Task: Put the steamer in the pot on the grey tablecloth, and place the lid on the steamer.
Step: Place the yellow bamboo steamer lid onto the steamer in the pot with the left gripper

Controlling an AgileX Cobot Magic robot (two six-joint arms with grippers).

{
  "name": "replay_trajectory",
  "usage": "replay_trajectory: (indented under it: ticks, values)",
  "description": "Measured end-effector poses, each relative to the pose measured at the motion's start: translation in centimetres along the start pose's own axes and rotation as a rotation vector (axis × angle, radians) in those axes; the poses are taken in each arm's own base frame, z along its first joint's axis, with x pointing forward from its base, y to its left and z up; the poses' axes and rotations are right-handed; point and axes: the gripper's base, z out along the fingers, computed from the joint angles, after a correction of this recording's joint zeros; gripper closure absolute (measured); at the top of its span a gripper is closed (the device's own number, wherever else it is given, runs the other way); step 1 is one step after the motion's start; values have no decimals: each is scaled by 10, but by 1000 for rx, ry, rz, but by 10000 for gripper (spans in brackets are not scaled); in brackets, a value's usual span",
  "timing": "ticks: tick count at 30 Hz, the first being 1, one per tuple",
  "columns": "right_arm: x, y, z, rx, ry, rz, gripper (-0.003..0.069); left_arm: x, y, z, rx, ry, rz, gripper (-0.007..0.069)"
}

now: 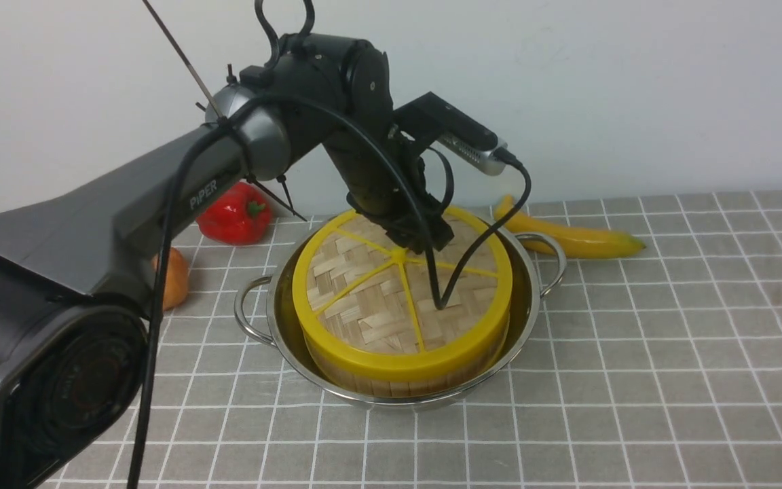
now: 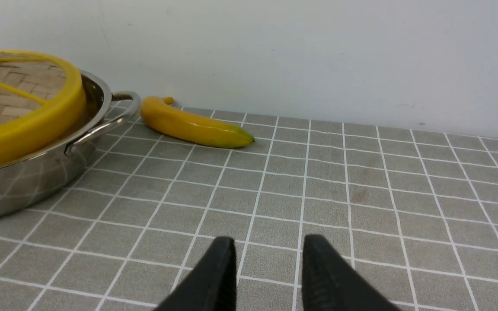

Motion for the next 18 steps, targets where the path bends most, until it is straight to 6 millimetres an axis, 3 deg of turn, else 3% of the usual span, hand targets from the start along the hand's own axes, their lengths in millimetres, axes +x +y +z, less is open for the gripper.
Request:
replay_trajectory:
  ticks: [18]
  values:
    - [0,0,0,0,0,0,416,-6,3,10,-28,-66,7,279]
